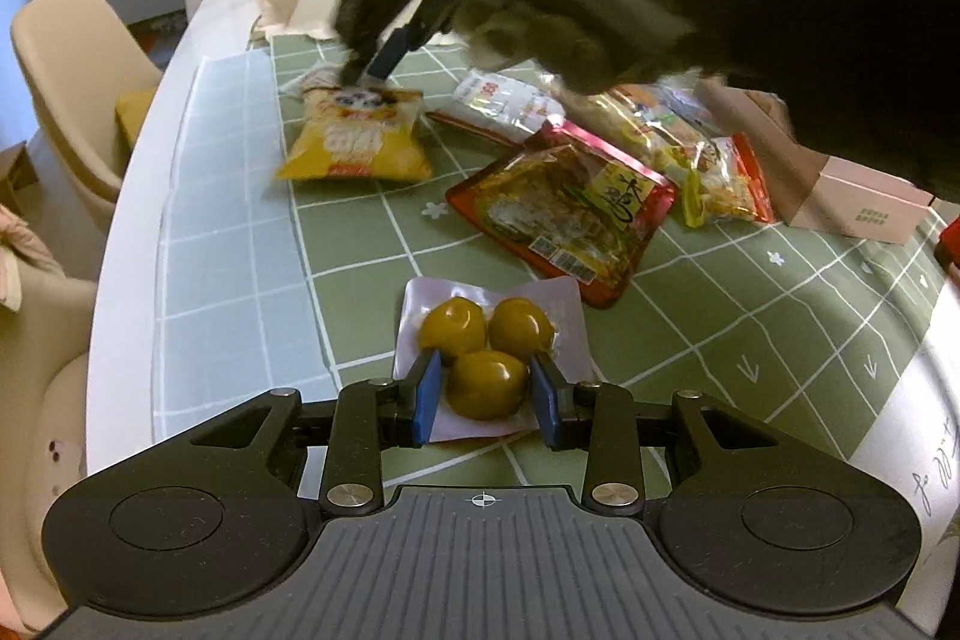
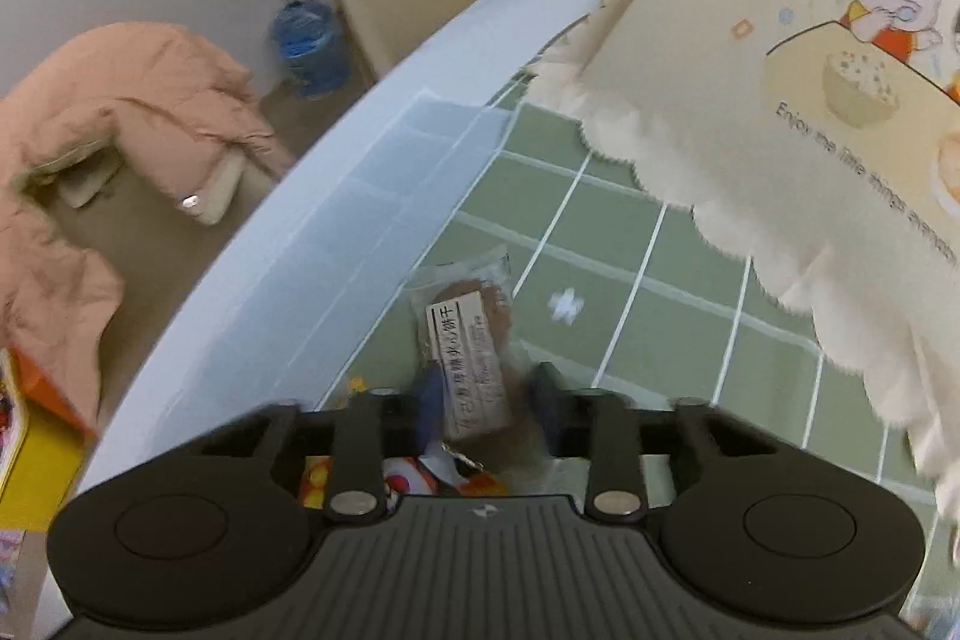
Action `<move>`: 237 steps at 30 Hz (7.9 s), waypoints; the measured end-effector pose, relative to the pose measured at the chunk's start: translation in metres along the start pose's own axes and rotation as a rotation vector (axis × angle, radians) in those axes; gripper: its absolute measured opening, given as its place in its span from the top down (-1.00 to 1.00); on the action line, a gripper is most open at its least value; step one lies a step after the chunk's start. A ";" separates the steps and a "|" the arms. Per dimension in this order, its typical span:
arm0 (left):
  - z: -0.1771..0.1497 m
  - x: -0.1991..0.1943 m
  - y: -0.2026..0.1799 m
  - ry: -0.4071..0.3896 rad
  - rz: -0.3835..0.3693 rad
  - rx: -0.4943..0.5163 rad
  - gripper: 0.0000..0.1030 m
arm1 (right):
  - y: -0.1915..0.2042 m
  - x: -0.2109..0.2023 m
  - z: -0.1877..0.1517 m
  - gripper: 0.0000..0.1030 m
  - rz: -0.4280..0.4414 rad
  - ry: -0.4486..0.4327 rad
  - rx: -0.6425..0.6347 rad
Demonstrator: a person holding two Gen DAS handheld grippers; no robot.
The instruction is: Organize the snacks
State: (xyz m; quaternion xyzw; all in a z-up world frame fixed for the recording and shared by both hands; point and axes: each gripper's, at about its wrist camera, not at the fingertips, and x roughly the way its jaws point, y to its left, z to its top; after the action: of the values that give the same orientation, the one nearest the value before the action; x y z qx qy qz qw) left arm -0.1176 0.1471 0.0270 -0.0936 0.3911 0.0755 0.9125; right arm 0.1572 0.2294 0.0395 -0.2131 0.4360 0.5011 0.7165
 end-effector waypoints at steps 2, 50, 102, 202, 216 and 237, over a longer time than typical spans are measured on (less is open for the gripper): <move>0.002 0.001 0.001 0.005 -0.005 0.002 0.28 | 0.003 -0.021 -0.013 0.98 -0.002 -0.012 0.002; 0.026 -0.050 -0.130 -0.075 -0.297 0.383 0.36 | 0.002 -0.338 -0.288 0.43 -0.362 -0.330 0.292; 0.063 0.008 0.062 -0.027 0.135 -0.497 0.39 | 0.001 -0.201 -0.263 -0.01 -0.238 -0.145 0.376; 0.058 0.047 -0.047 0.256 -0.289 -0.102 0.38 | 0.017 -0.189 -0.327 0.12 -0.415 -0.083 0.456; 0.060 0.022 -0.136 0.154 -0.100 0.326 0.30 | 0.013 -0.214 -0.373 -0.26 -0.497 -0.111 0.526; 0.046 0.042 -0.162 0.242 -0.180 0.377 0.09 | -0.008 -0.212 -0.380 -0.50 -0.547 -0.168 0.566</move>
State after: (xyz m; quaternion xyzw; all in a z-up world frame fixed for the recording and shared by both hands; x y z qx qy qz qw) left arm -0.0228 0.0034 0.0456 0.0358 0.4948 -0.0923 0.8634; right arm -0.0171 -0.1689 0.0152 -0.0737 0.4238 0.1675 0.8871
